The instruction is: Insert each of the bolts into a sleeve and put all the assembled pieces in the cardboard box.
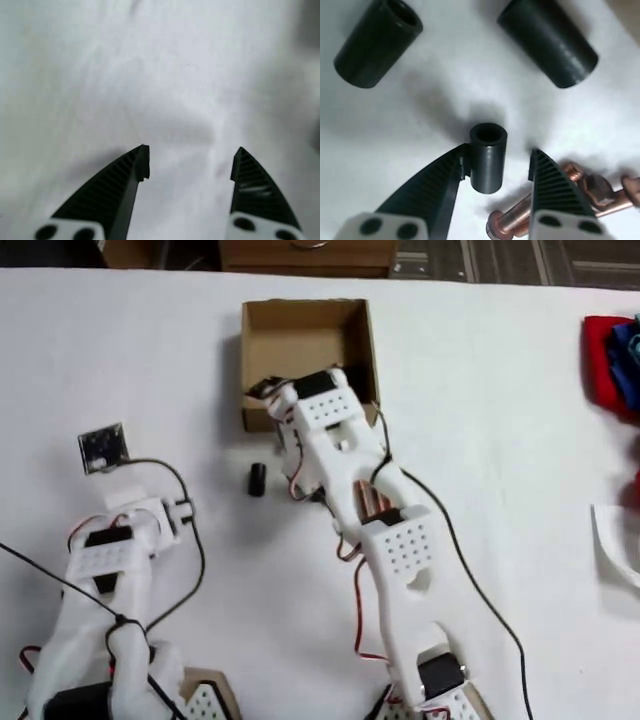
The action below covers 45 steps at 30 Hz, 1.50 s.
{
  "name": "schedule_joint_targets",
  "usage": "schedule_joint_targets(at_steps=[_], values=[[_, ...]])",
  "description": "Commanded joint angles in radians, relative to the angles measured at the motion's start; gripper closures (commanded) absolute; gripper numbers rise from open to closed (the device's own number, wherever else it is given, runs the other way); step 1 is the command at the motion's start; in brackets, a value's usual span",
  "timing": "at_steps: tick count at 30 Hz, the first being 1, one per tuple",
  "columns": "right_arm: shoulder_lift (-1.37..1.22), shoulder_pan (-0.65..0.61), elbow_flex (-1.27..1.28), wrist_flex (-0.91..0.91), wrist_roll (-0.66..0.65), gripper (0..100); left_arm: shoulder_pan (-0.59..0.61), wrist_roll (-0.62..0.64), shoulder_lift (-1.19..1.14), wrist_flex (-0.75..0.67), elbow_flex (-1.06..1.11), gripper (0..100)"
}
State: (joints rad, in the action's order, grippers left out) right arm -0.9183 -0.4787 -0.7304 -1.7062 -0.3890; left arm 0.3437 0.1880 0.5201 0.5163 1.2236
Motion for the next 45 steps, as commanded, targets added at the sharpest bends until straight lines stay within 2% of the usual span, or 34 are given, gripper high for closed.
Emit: schedule_joint_targets(at_steps=[1, 4, 10, 14, 18, 22, 26, 32, 35, 39, 45], values=[[-0.004, -0.005, -0.014, 0.016, -0.005, 89.3, 0.003, 0.003, -0.002, -0.015, -0.038, 72], [-0.004, -0.004, -0.012, 0.016, 0.0, 98.3, 0.003, 0.003, -0.002, -0.015, -0.038, 72], [0.045, -0.004, -0.028, 0.002, 0.002, 97.8, 0.003, 0.003, -0.002, -0.015, -0.038, 72], [0.208, 0.024, -0.087, -0.062, 0.002, 97.8, 0.003, 0.003, -0.002, -0.015, -0.038, 72], [0.46, 0.12, -0.06, -0.062, 0.002, 97.8, 0.003, 0.003, -0.002, -0.015, -0.038, 72], [0.693, 0.237, 0.1, -0.062, 0.012, 97.8, -0.025, -0.003, -0.002, -0.012, -0.039, 72], [0.878, 0.341, 0.385, -0.047, 0.106, 97.8, -0.095, -0.064, -0.002, 0.021, -0.081, 72], [1.113, 0.51, 0.85, 0.249, 0.138, 97.8, -0.241, -0.072, -0.002, 0.232, -0.328, 72], [1.19, 0.572, 1.086, 0.429, 0.235, 97.8, -0.347, -0.074, -0.005, 0.33, -0.429, 72], [1.225, 0.595, 1.312, 0.633, 0.339, 97.8, -0.451, -0.127, -0.04, 0.451, -0.561, 72], [1.224, 0.588, 1.476, 0.845, 0.428, 97.8, -0.486, -0.232, -0.321, 0.692, -0.854, 72]])
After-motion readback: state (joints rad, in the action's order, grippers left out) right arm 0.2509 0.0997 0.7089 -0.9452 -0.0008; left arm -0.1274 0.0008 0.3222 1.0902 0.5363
